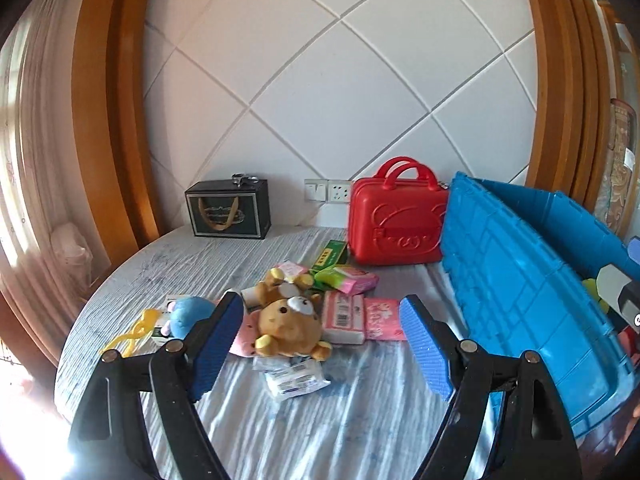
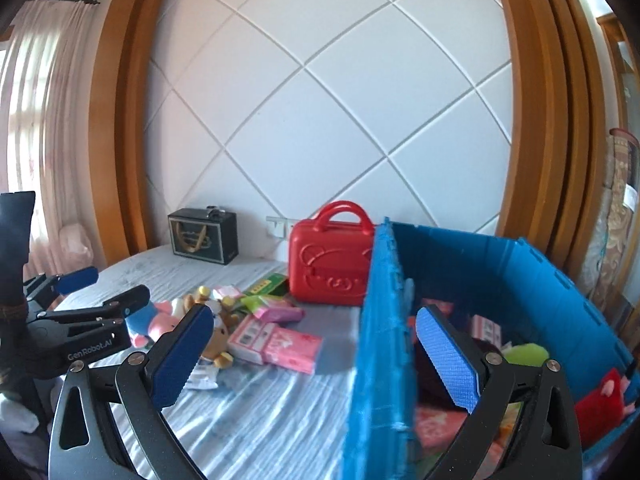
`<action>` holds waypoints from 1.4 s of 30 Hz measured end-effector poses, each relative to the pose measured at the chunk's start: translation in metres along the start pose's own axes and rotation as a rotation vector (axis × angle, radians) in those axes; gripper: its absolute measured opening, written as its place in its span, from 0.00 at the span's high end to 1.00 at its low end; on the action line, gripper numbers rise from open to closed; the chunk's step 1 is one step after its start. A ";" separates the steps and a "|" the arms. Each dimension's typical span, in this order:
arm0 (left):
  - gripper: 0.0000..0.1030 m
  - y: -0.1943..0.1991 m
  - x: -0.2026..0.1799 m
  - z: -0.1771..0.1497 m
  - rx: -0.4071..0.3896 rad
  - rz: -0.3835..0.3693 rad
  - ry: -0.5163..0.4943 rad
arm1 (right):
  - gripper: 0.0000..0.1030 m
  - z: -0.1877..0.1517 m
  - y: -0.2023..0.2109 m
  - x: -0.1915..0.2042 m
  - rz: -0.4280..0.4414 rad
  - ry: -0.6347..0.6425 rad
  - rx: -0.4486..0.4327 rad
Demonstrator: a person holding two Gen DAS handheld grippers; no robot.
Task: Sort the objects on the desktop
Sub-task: 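Move both open tools back over the bed, then move the right tool down to the pink pig plush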
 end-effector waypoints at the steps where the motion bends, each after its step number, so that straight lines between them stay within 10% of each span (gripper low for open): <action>1: 0.22 -0.005 0.020 -0.002 0.016 0.003 -0.001 | 0.00 0.002 -0.008 0.021 0.002 0.003 0.015; 11: 0.22 -0.064 0.173 -0.040 0.201 0.110 0.098 | 0.00 -0.027 -0.100 0.148 0.060 0.010 0.268; 21: 0.22 -0.092 0.231 -0.083 0.331 0.212 0.200 | 0.00 -0.064 -0.171 0.202 0.218 0.020 0.389; 37: 0.22 -0.198 0.258 -0.088 0.402 0.050 0.043 | 0.00 -0.099 -0.247 0.269 0.214 -0.046 0.546; 42: 0.22 -0.234 0.260 -0.086 0.436 -0.029 -0.008 | 0.19 -0.105 -0.273 0.302 0.195 -0.029 0.582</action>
Point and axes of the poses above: each gripper's, at about its wrist camera, not at the fingertips, and y roughly against the way its jaws point, x to its left, z to its top, the point moved 1 cm from there along -y, roughly the way its jaws point, and after that the axes turned 6 degrees about -z, right-handed, at the moved point
